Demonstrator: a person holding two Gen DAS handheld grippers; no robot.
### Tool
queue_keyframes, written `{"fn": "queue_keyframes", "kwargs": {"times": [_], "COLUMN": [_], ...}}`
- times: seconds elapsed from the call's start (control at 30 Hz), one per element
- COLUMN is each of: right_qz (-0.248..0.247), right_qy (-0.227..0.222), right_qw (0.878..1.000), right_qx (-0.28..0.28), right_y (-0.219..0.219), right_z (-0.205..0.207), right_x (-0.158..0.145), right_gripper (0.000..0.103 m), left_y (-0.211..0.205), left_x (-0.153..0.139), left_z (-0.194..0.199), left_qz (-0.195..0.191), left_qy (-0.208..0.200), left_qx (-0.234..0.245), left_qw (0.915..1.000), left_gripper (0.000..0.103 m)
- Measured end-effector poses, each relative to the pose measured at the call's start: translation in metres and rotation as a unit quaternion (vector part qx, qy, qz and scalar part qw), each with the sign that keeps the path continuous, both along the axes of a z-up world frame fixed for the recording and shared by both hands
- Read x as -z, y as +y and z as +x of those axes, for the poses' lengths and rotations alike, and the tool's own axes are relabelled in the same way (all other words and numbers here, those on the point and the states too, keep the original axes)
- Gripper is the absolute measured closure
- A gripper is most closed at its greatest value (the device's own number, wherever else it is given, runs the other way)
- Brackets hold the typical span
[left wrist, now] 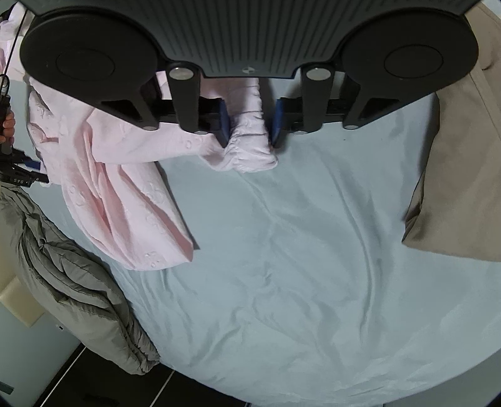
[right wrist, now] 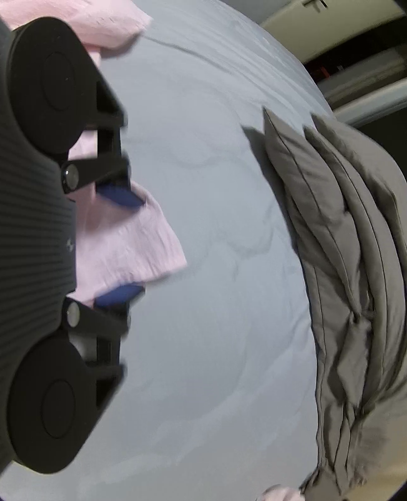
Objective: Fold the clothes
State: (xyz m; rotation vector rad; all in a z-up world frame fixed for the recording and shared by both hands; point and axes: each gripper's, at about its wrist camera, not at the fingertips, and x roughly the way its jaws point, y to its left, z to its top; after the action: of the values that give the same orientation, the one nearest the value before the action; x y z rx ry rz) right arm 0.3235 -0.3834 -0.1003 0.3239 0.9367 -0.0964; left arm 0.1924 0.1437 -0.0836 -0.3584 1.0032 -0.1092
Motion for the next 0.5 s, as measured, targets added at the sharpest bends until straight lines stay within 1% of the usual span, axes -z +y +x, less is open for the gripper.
{"fn": "queue_keyframes", "kwargs": {"times": [0.03, 0.1, 0.17, 0.33, 0.5], "right_qz": [0.004, -0.007, -0.026, -0.042, -0.067], "right_qy": [0.002, -0.007, -0.022, -0.071, -0.113], "right_qw": [1.0, 1.0, 0.999, 0.996, 0.988], "right_qx": [-0.01, -0.015, -0.012, 0.034, 0.086], "right_y": [0.003, 0.008, 0.008, -0.015, -0.047], "right_z": [0.001, -0.002, -0.007, -0.031, -0.055], "right_x": [-0.001, -0.008, -0.022, -0.068, -0.121], "right_gripper": [0.1, 0.1, 0.101, 0.101, 0.101], "left_y": [-0.002, -0.007, -0.009, 0.003, 0.021], "left_x": [-0.002, -0.008, -0.017, -0.042, -0.072], "left_z": [-0.001, -0.003, -0.005, -0.01, -0.017], "left_qz": [-0.001, 0.007, 0.012, 0.0, -0.012], "left_qy": [-0.004, -0.012, -0.022, -0.043, -0.072], "left_qx": [0.002, 0.005, 0.004, -0.02, -0.047], "left_qw": [1.0, 0.9999, 0.9997, 0.9989, 0.9962], "left_gripper": [0.084, 0.085, 0.085, 0.085, 0.085]}}
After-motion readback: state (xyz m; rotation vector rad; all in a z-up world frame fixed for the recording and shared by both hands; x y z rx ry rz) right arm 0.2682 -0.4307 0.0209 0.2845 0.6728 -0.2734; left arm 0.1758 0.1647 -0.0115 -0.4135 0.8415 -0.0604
